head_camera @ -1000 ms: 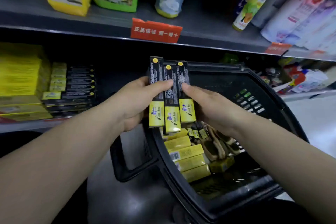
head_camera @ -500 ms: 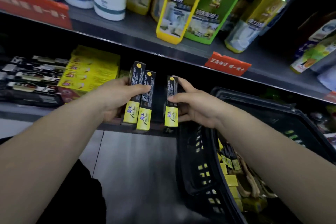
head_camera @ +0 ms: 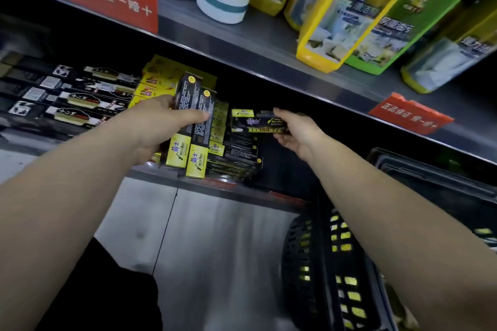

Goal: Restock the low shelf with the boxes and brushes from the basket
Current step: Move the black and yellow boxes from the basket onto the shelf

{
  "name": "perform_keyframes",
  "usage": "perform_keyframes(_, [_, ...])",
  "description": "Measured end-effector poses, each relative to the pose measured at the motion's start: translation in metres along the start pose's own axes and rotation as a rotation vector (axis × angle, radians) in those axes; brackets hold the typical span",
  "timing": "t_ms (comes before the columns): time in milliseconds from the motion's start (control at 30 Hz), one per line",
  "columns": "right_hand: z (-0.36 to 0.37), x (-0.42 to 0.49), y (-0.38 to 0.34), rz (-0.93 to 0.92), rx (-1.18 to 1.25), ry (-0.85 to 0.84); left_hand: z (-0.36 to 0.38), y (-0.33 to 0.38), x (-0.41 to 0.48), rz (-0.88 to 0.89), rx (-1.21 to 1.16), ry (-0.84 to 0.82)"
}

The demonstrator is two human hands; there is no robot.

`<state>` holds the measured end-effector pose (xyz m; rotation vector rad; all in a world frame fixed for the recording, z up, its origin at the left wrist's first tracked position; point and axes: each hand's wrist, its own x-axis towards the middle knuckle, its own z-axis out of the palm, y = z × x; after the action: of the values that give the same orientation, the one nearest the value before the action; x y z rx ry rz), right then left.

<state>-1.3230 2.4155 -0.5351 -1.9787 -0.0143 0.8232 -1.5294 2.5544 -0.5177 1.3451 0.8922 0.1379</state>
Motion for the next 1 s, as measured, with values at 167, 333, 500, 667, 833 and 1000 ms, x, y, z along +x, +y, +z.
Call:
perform_keyframes(167, [0.021, 0.025, 0.004, -0.045, -0.309, -0.061, -0.006, 0.000, 0.010, -0.041, 0.015, 0.015])
perform_keyframes(333, [0.029, 0.031, 0.024, 0.021, -0.653, -0.303, -0.008, -0.004, 0.020, -0.026, 0.038, 0.043])
perform_keyframes(500, [0.018, 0.027, 0.019, -0.144, -1.051, -0.397, -0.009, -0.005, 0.025, -0.034, 0.038, 0.020])
perform_keyframes(667, [0.028, 0.022, 0.021, -0.252, -1.323, -0.436, -0.006, -0.009, 0.029, -0.035, 0.059, 0.019])
perform_keyframes(833, [0.030, 0.022, 0.021, -0.310, -1.318, -0.433, -0.004, -0.010, 0.031, -0.041, 0.069, 0.023])
perform_keyframes(1000, [0.028, 0.020, 0.021, -0.347, -1.293, -0.443, 0.002, -0.012, 0.032, -0.049, 0.082, 0.013])
